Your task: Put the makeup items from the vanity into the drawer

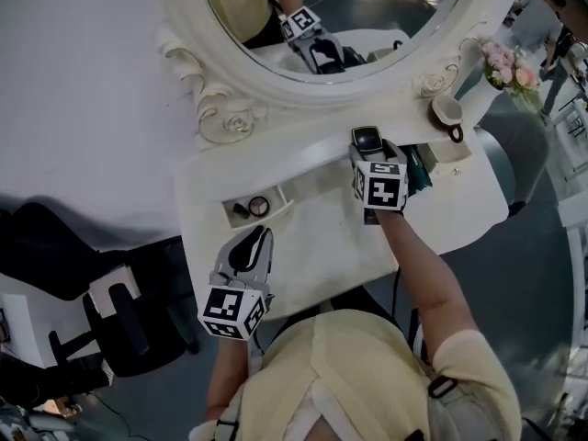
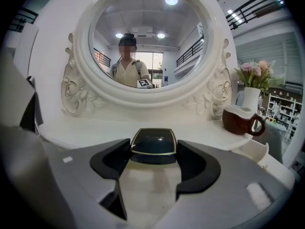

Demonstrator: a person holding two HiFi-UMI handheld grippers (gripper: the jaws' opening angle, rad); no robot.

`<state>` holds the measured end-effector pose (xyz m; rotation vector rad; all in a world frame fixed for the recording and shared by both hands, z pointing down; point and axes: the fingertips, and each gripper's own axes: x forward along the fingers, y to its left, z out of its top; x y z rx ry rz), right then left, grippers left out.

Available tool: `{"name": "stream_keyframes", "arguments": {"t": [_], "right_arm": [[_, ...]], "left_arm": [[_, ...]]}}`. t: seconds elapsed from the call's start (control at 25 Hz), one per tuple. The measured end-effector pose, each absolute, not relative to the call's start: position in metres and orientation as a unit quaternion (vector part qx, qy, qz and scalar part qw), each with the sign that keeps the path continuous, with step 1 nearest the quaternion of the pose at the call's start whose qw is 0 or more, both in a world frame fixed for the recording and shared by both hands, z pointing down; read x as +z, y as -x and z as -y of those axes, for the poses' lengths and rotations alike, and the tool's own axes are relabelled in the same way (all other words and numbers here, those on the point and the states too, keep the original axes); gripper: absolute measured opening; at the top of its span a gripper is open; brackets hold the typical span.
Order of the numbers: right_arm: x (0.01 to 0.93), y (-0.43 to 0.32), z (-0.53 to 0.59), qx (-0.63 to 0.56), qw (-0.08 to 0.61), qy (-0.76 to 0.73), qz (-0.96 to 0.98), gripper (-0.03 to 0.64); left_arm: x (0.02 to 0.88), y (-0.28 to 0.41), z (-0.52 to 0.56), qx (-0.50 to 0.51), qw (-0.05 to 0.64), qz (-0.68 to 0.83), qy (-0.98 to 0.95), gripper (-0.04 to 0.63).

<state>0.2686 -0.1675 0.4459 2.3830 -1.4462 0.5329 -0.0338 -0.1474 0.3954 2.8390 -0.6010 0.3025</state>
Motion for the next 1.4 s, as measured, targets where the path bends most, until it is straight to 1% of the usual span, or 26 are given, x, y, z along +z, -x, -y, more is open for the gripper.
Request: {"name": "stream_keyframes", "arguments": {"t": [0.2, 0.4, 0.56, 0.72, 1.0, 1.4], "right_arm": [[0.433, -0.249, 0.154, 0.162, 0.164, -0.810, 0.540, 0.311], [0.410, -0.242, 0.140, 0.131, 0.168, -0.778, 0.591, 0.311], [0.396, -0.246, 0.125, 0.119, 0.168, -0.753, 0.625, 0.311], [0.397, -0.269, 0.097, 0.142, 0.170, -0.740, 0.635, 0.311], [0.405, -0.332, 0.046, 0.164, 0.185, -0.735, 0.631, 0.311], [0.428, -0.396, -0.001, 0.194, 0.203, -0.725, 0.629, 0.311]], "left_arm": [[0.393, 0.032, 0.143, 0.099, 0.106, 0.192, -0.971, 0.048], [0.381, 0.014, 0.134, 0.074, 0.112, 0.194, -0.972, 0.046], [0.381, -0.013, 0.123, 0.077, 0.111, 0.197, -0.971, 0.046], [0.379, -0.052, 0.106, 0.076, 0.111, 0.190, -0.973, 0.046], [0.385, -0.123, 0.072, 0.088, 0.113, 0.166, -0.976, 0.046], [0.393, -0.197, 0.044, 0.099, 0.112, 0.149, -0.977, 0.046]]}}
